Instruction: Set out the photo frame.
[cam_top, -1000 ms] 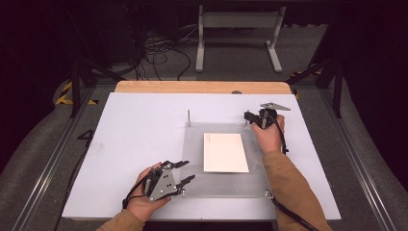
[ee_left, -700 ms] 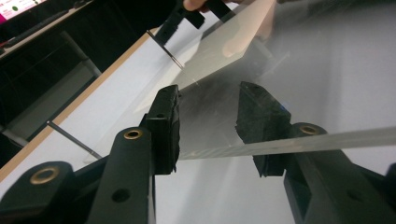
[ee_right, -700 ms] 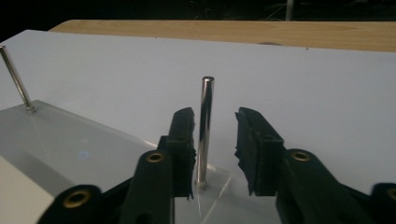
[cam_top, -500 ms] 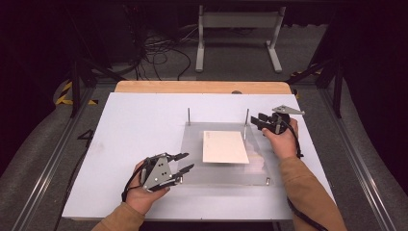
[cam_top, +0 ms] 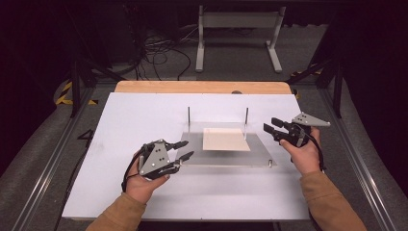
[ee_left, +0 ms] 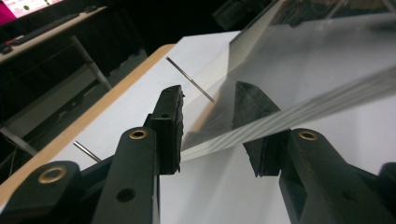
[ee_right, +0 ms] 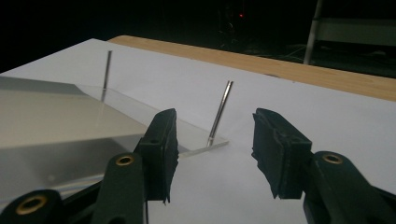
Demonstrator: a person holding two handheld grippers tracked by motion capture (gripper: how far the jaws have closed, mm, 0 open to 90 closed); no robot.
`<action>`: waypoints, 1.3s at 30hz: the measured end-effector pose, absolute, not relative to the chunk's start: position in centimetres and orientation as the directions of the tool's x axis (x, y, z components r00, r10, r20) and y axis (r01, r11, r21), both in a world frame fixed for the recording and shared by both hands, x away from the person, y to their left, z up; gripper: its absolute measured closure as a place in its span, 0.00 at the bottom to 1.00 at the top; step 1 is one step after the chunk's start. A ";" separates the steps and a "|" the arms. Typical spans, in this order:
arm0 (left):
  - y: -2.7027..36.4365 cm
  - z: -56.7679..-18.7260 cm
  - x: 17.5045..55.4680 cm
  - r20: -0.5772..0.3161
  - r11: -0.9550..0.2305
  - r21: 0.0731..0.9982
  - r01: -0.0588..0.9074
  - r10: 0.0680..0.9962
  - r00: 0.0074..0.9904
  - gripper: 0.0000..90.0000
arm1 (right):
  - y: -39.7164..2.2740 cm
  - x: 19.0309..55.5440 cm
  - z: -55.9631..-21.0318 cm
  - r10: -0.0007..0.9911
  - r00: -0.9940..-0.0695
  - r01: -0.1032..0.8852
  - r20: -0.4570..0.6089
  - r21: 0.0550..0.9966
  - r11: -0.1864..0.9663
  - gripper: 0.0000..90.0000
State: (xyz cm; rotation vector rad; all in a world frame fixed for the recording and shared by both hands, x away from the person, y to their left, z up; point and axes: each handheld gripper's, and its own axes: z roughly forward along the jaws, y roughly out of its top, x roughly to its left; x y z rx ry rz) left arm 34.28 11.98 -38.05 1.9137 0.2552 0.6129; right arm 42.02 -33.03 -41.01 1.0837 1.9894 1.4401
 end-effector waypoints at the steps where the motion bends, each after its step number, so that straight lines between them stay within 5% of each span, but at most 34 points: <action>1: 12.0 -37.9 34.4 0.295 -0.407 0.908 -0.100 0.451 0.843 0.67 | -33.1 41.6 -41.0 0.794 -0.602 0.334 0.081 0.929 0.159 0.55; 16: 11.7 -35.6 37.8 0.213 -0.266 0.961 -0.072 0.552 0.807 0.63 | -31.7 39.0 -39.1 0.681 -0.731 0.162 -0.044 0.958 0.236 0.46; 26: 11.5 -36.2 40.0 0.164 -0.226 0.973 -0.036 0.581 0.797 0.61 | -29.4 39.8 -37.0 0.670 -0.733 0.069 -0.116 0.968 0.242 0.43; 39: 11.4 -36.3 40.4 0.195 -0.234 0.970 -0.068 0.580 0.791 0.65 | -27.0 40.5 -35.9 0.622 -0.724 -0.076 -0.297 0.931 0.357 0.60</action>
